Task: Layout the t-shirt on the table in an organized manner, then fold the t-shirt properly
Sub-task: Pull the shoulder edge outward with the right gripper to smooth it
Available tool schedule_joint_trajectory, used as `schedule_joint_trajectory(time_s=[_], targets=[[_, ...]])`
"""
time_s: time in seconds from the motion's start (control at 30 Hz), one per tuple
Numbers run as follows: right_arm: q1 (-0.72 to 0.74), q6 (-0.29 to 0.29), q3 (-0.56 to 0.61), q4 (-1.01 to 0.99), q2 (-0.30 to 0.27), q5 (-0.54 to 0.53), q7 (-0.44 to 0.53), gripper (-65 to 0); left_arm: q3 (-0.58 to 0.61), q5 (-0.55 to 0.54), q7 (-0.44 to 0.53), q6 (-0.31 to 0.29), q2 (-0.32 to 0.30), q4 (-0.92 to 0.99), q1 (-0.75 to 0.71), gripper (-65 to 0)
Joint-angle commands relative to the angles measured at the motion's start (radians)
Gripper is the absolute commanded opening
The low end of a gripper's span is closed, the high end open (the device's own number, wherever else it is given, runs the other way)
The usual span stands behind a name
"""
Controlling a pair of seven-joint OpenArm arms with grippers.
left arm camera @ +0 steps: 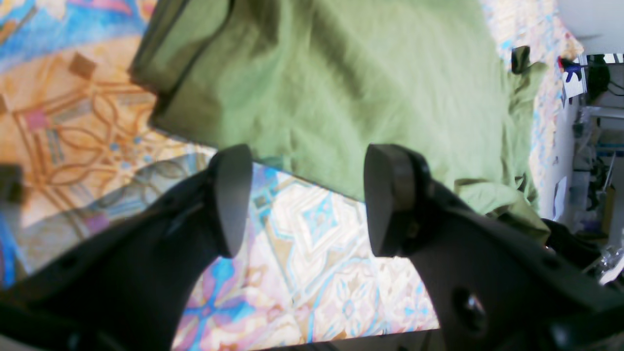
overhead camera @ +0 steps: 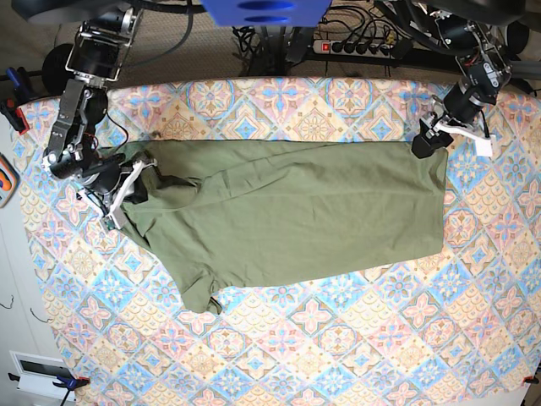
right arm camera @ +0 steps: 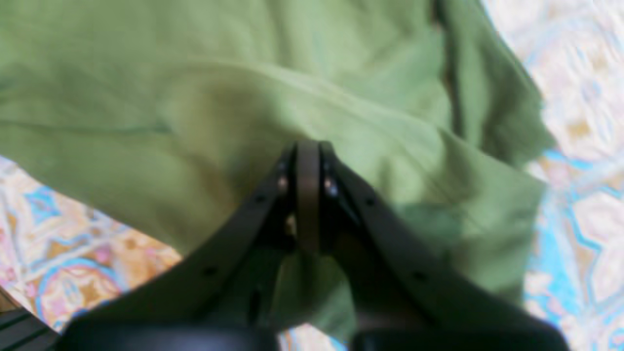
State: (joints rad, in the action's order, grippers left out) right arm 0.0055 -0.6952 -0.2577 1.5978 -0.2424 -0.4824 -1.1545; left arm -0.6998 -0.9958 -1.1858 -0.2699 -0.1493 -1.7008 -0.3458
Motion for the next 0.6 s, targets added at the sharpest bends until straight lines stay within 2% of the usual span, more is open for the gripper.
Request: schedule_joint_trajectory(time_s=[0.0, 0.23, 0.4, 0.57], targets=[[0.02, -0.003, 0.021, -0.001, -0.012, -0.022, 0.02, -65.0, -0.004, -0.021, 0.014, -0.009, -0.013, -0.015, 0.007, -28.6], [-0.031, -0.003, 0.14, -0.053, -0.012, -0.022, 0.02, -65.0, -0.004, -0.022, 0.017, -0.009, -0.016, -0.017, 0.011, -28.6], [-0.089, -0.003, 0.168, -0.053, -0.013, -0.022, 0.02, -65.0, -0.008, -0.024, 0.013, -0.009, -0.039, -0.017, 0.06, -28.6], [-0.152, -0.003, 0.146, -0.044, -0.018, -0.026, 0.02, -65.0, -0.01, -0.025, 0.011, -0.009, -0.057, -0.017, 0.127, -28.6]])
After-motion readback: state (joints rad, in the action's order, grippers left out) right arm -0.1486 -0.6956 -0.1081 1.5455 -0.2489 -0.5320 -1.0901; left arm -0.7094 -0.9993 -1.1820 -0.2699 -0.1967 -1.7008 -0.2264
